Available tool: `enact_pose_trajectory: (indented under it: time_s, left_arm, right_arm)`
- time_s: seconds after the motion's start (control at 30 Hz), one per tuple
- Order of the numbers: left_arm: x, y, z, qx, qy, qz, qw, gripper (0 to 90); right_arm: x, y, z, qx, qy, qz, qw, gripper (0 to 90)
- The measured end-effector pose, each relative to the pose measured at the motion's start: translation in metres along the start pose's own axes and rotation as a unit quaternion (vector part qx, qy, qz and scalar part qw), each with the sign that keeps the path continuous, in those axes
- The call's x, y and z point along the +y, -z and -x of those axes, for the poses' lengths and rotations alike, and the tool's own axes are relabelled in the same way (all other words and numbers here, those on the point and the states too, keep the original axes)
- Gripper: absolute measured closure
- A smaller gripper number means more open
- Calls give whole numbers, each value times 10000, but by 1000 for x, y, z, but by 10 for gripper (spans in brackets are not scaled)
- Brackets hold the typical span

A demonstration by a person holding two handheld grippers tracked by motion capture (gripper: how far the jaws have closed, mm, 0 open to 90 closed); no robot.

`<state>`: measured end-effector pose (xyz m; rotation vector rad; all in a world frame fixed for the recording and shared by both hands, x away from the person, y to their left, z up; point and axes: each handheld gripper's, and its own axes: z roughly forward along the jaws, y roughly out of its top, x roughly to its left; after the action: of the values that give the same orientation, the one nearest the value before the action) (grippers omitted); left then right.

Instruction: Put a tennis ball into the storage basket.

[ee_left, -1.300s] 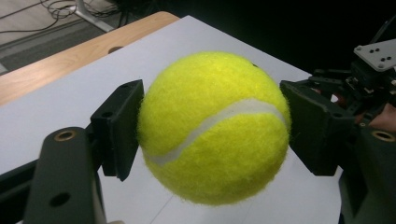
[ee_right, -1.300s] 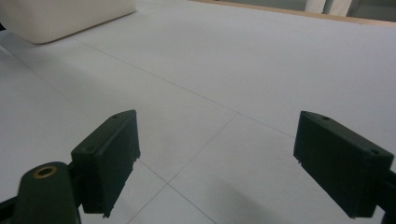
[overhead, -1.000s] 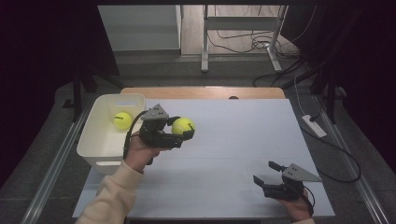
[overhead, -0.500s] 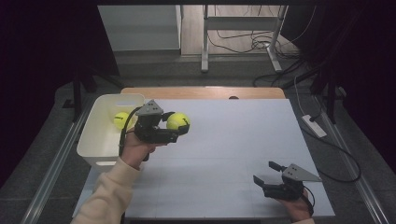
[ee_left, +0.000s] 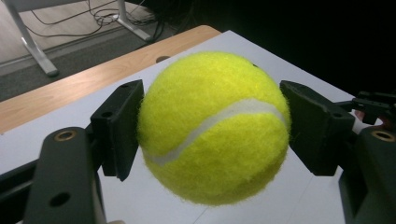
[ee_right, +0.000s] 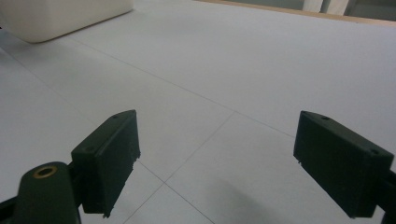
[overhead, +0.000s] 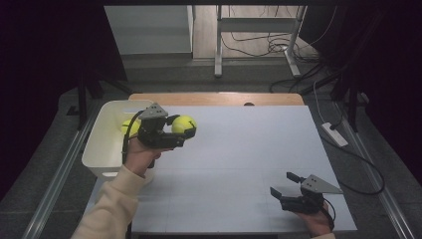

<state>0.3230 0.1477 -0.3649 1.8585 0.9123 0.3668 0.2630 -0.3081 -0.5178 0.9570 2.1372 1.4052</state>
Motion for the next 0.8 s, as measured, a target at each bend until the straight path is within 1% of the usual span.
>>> enact_pose_trajectory:
  time_s: [0.27, 0.53, 0.67, 0.73, 0.77, 0.8]
  left_arm:
    - [3, 6, -7, 161, 21, 46, 9999, 271]
    - [1, 11, -16, 287, 122, 80, 9995, 271]
    - [0, 15, -23, 398, 195, 97, 9990, 271]
    - [0, 15, -24, 430, 195, 80, 9989, 271]
    - [1, 16, -26, 501, 178, 58, 9986, 271]
    - [2, 17, -27, 520, 193, 59, 9984, 271]
  right_arm:
    - [0, 0, 0, 0, -4, 6, 10000, 142]
    - [0, 0, 0, -14, 4, -4, 10000, 143]
    - [0, 0, 0, -11, 10, -8, 10000, 143]
    - [0, 0, 0, -15, 20, -6, 10000, 143]
    - [0, 0, 0, -16, 21, -10, 10000, 143]
    - [0, -1, 0, -16, 25, -11, 10000, 143]
